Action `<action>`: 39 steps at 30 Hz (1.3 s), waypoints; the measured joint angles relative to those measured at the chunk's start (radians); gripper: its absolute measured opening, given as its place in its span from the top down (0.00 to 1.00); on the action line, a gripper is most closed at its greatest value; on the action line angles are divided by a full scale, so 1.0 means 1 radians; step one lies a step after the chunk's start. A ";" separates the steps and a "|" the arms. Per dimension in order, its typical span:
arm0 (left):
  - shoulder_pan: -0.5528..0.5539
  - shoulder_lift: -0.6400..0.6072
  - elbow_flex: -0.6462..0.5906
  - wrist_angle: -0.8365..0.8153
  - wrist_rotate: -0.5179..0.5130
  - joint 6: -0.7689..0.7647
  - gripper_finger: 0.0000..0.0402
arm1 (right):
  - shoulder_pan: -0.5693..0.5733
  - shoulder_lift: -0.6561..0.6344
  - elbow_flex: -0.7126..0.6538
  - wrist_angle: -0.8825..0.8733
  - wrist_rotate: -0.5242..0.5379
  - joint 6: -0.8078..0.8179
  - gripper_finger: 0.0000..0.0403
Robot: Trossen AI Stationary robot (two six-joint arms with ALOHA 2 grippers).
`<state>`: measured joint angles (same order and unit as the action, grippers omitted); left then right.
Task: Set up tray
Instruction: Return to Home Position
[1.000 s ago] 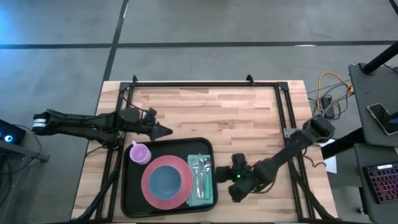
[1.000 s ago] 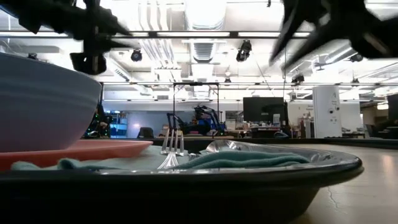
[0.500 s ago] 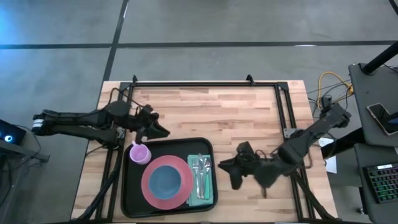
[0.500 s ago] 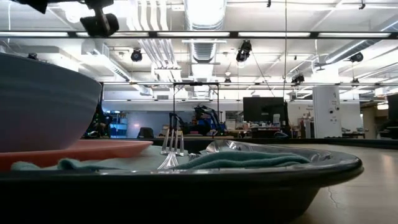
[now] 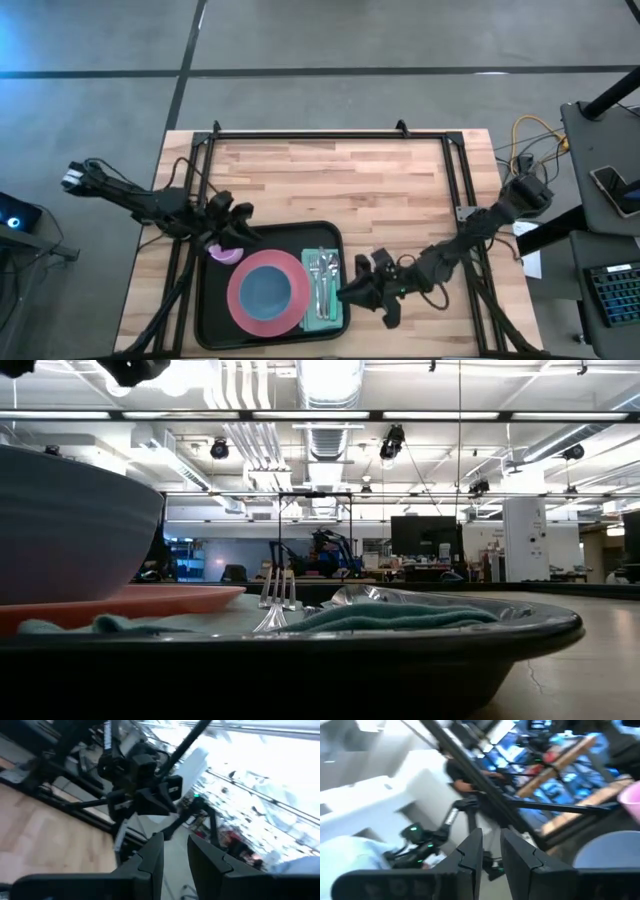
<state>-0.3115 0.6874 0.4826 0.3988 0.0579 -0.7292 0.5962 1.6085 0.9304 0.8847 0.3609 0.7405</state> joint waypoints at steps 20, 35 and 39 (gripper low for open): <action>0.386 -0.055 -0.198 0.277 0.198 0.094 0.83 | -0.555 -0.411 -0.405 -0.034 -0.541 -0.029 0.84; 0.538 -0.251 -0.292 0.253 0.290 0.105 0.83 | -0.548 -0.890 -0.648 -0.320 -0.218 -0.162 0.85; 0.537 -0.298 -0.333 0.222 0.282 0.109 0.83 | -0.546 -0.962 -0.705 -0.364 -0.230 -0.153 0.84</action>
<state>0.2256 0.3895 0.1494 0.6208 0.3395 -0.6197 0.0497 0.6464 0.2253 0.5205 0.1305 0.5871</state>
